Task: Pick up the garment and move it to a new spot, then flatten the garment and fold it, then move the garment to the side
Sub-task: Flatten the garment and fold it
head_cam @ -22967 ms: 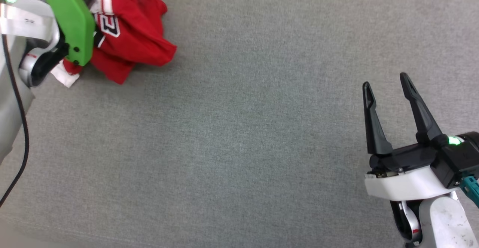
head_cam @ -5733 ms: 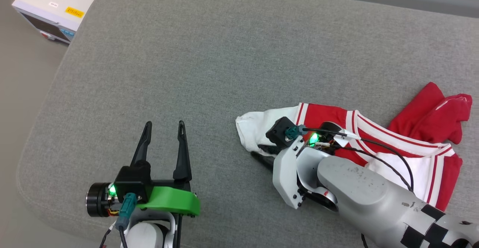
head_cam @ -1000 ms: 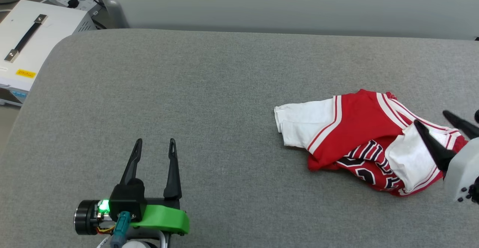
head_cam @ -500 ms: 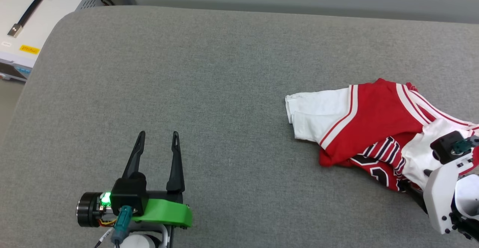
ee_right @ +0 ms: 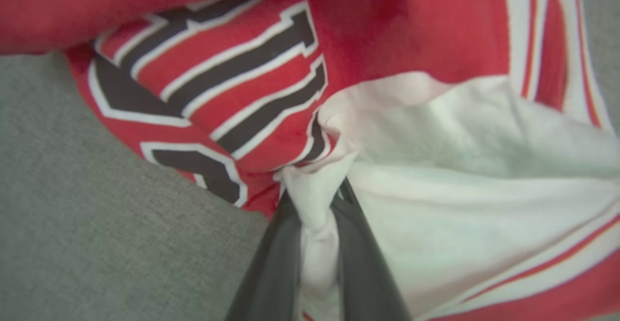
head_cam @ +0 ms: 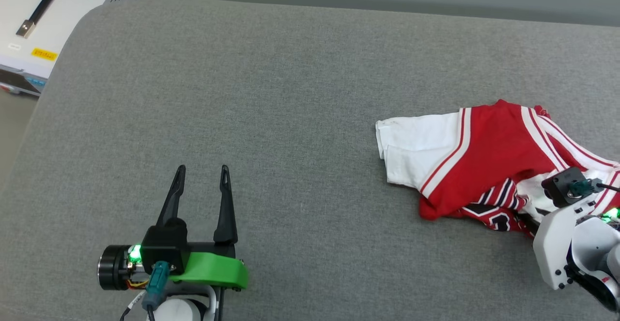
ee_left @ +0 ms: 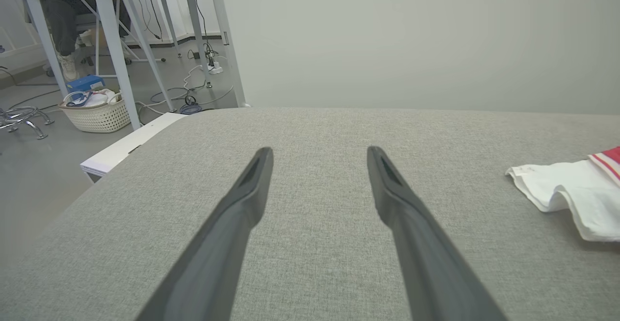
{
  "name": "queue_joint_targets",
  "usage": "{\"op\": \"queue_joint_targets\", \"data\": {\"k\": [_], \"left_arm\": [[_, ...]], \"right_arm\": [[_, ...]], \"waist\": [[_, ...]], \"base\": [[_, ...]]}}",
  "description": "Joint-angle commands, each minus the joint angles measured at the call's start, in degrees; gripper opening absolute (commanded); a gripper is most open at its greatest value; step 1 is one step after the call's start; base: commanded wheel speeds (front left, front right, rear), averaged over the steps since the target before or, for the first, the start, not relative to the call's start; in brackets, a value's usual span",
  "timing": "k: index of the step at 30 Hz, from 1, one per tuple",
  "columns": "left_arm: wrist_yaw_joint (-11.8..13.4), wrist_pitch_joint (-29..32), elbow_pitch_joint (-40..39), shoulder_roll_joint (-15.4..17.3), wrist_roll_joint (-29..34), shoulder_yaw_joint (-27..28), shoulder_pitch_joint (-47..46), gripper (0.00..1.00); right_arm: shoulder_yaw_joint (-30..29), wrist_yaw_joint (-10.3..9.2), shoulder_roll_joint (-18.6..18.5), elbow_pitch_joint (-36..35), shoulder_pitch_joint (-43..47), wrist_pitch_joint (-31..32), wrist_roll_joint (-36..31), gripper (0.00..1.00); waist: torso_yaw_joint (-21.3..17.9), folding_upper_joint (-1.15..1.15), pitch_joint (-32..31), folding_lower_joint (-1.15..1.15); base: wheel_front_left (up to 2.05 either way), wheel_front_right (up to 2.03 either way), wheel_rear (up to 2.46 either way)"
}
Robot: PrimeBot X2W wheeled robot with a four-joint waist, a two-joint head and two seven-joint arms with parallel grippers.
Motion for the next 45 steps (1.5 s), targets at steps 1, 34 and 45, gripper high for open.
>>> {"op": "queue_joint_targets", "data": {"k": [1, 34, 45], "left_arm": [[0.3, -0.3, 0.2, -0.2, -0.4, -0.1, 0.1, 1.0], [0.2, -0.3, 1.0, -0.2, -0.7, -0.7, 3.9, 1.0], [0.2, -0.3, 1.4, -0.2, -0.7, -1.0, 3.4, 1.0]], "right_arm": [[0.3, -0.11, -0.1, 0.0, -1.4, -1.8, -1.5, 0.0], [-30.5, -0.11, 18.8, -4.5, 11.4, -25.3, 4.2, 0.0], [-43.3, -0.11, 20.4, 10.8, 15.5, -28.6, 5.2, 0.0]], "waist": [[-0.9, 0.0, -1.4, 0.0], [-4.5, 0.0, -6.6, 0.0], [-5.8, 0.0, -6.3, 0.0]], "base": [[0.0, 0.0, 0.0], [0.0, 0.0, 0.0], [0.0, 0.0, 0.0]]}}
